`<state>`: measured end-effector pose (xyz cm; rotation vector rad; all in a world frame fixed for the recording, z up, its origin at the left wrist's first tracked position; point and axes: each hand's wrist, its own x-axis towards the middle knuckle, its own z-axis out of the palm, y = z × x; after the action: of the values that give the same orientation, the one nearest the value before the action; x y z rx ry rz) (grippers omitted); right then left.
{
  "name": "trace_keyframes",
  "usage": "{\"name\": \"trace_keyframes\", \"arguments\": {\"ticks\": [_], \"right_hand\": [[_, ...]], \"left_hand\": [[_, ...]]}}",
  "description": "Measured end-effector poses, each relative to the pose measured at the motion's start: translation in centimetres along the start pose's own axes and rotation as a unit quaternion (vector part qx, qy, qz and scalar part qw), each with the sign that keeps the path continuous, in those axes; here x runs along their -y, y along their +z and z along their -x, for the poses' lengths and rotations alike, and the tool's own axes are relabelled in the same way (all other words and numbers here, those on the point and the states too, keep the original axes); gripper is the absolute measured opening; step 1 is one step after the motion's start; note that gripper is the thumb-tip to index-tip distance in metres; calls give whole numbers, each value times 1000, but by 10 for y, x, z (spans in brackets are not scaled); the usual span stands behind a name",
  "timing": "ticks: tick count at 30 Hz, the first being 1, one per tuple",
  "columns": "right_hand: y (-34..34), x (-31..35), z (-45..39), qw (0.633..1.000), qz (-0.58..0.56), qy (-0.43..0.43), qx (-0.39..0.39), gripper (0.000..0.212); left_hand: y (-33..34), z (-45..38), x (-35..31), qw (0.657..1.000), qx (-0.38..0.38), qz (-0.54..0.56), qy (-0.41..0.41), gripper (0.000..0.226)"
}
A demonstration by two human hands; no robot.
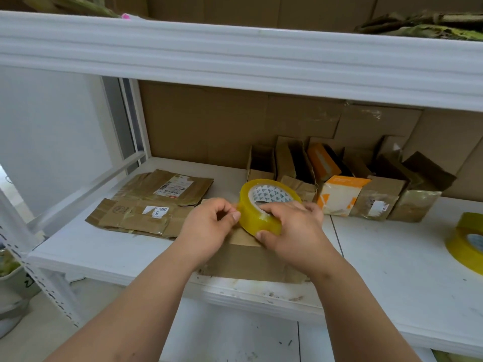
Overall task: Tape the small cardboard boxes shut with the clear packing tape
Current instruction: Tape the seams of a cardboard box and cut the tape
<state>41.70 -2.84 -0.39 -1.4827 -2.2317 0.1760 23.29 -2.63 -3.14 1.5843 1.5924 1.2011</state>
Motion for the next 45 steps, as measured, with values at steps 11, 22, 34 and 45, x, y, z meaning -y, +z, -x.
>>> {"name": "trace_keyframes", "arguments": {"ticks": [11, 22, 34, 45], "right_hand": [[-7, -3, -33, 997, 14, -36, 69, 28], [-17, -18, -44, 992, 34, -50, 108, 33], [-51, -3, -48, 981, -122, -26, 148, 27], [-48, -39, -27, 926, -335, 17, 172, 33]], "left_hand": [[-17, -17, 8, 987, -49, 92, -120, 19], [-10, -27, 9, 963, -97, 207, -141, 19], [-14, -34, 4, 941, -79, 262, -197, 21], [-17, -30, 5, 938, -74, 281, -188, 21]]}}
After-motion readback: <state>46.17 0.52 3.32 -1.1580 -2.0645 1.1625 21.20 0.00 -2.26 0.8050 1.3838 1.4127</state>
